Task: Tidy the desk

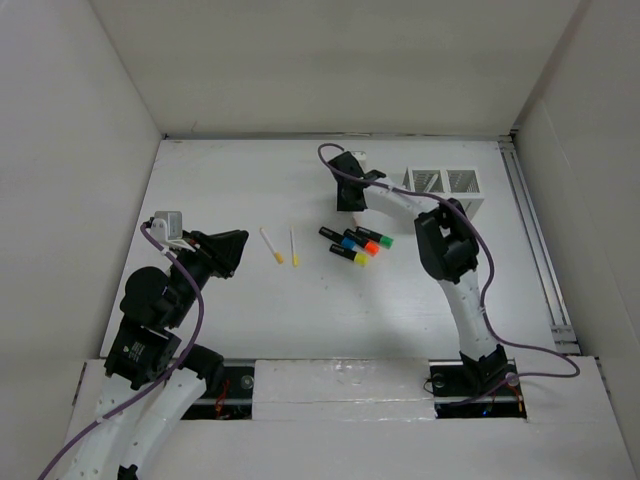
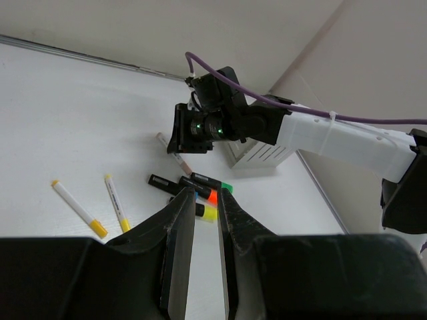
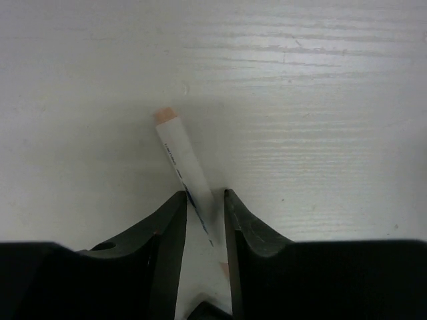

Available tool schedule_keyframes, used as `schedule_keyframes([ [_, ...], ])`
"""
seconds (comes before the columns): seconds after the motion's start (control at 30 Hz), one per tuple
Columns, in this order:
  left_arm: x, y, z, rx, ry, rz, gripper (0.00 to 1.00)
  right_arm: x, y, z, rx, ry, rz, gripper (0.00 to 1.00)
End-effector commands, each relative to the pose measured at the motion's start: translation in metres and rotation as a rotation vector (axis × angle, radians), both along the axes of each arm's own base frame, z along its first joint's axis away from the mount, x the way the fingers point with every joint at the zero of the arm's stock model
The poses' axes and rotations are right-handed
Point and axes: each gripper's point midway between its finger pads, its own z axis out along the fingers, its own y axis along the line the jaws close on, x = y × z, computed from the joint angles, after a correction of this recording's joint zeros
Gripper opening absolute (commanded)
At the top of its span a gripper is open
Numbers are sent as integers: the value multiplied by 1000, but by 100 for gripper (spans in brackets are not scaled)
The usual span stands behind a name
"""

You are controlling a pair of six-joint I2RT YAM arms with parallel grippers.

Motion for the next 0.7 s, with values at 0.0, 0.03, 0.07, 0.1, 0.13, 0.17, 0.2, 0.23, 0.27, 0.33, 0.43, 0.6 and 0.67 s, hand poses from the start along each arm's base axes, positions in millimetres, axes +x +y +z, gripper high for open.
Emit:
schedule_keyframes([
  [0.0,-5,0,20,-15,-67,-12,17,3,-23,-5,-45,24,-89,35],
  [0.03,-5,-1,20,-15,-66,-15,16,5,-28,-4,-37,25,-104,36],
  [0.07,-5,-1,20,-15,-66,-15,17,5,-27,-2,-29,21,-109,39],
  [0.1,-5,-1,19,-15,-66,-17,16,7,-30,-2,-19,21,-116,48],
  [0.13,-5,-1,19,-15,-66,-17,16,7,-30,-1,-16,19,-116,51],
  [0.17,-5,-1,19,-15,-66,-18,16,8,-29,0,-12,17,-113,54],
  [0.2,-5,-1,20,-15,-67,-17,17,10,-33,-2,-16,24,-120,55],
  [0.23,-5,-1,19,-13,-66,-17,16,14,-32,0,-17,20,-122,55],
  [0.27,-5,0,20,-16,-68,-15,16,14,-32,-2,-23,27,-119,54],
  [0.33,-5,0,20,-15,-67,-12,16,12,-31,-13,-38,58,-115,51],
  [0.43,-5,0,19,-15,-65,-12,16,18,-32,-11,-30,62,-120,45],
  [0.6,-6,1,21,-17,-71,-12,16,15,-31,-12,19,76,-127,31],
  [0.67,-6,0,21,-17,-70,-12,17,16,-35,-12,31,77,-135,25],
])
